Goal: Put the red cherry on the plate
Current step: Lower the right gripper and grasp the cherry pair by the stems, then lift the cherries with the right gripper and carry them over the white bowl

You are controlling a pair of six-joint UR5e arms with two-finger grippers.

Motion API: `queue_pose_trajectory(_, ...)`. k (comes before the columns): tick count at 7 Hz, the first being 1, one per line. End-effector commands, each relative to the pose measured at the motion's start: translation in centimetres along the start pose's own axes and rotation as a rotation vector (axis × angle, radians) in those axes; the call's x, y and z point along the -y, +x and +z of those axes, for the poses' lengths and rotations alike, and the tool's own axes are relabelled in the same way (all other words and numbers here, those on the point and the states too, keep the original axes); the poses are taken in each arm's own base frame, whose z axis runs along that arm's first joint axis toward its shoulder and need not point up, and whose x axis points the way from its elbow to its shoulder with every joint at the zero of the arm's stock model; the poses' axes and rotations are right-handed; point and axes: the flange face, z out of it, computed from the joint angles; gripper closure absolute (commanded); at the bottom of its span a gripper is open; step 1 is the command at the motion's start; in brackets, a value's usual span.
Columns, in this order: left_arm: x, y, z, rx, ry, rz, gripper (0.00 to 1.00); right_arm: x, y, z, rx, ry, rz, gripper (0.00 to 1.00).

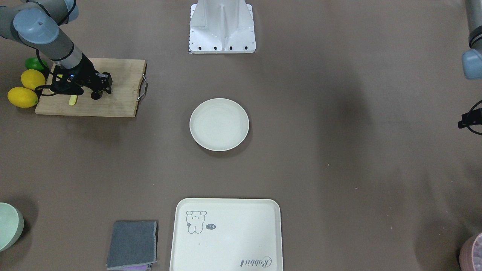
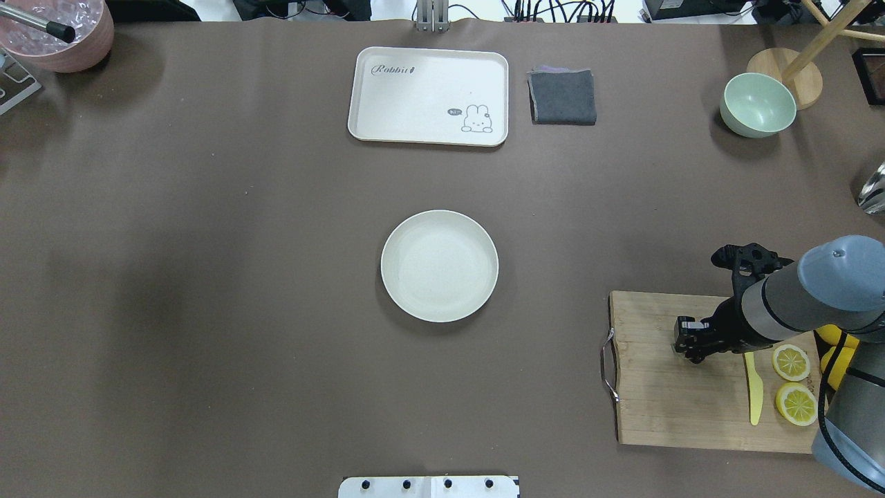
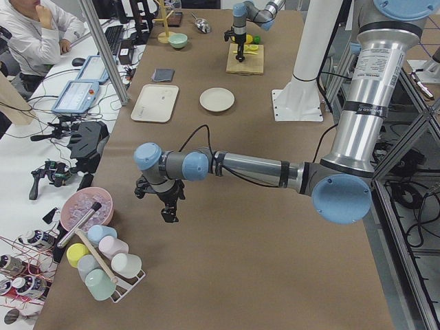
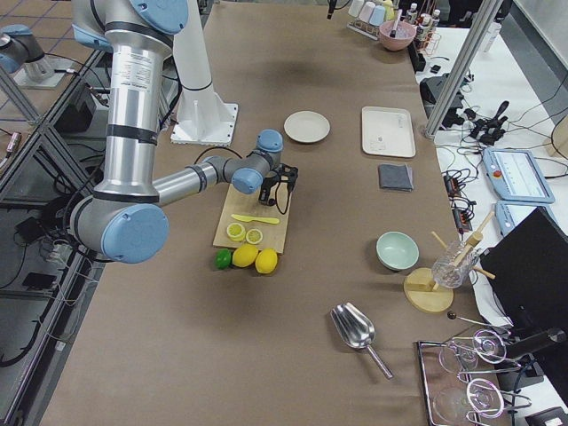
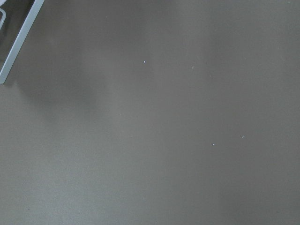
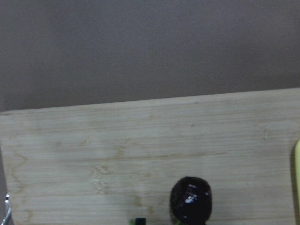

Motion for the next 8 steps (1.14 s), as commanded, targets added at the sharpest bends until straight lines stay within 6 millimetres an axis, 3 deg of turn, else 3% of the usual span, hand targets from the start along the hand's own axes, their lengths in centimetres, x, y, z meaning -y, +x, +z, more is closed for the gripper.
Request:
queue_pose_trajectory(1,0.0,0.1,-0.1,0.0,0.001,0.001,0.02,0.0,-0.2,-0.1,0.003,-0.001,0.002,1.0)
queue_pose_trajectory(3,0.0,0.1,-0.1,0.0,0.003,0.001,0.02,0.7,-2.8,-0.7,0.023,-0.017,0.034,1.0)
queue_pose_trajectory(5,0.0,-0.1,0.1,0.0,-0.002,-0.002,0.02,4.4,-11.0,-4.4,0.004,-0.043,0.108,1.0)
queue_pose_trajectory(8,-0.1,-0.4,0.4,0.0,-0.009,-0.008,0.02,6.4,-22.0,-10.5,0.008,-0.042,0.14,1.0)
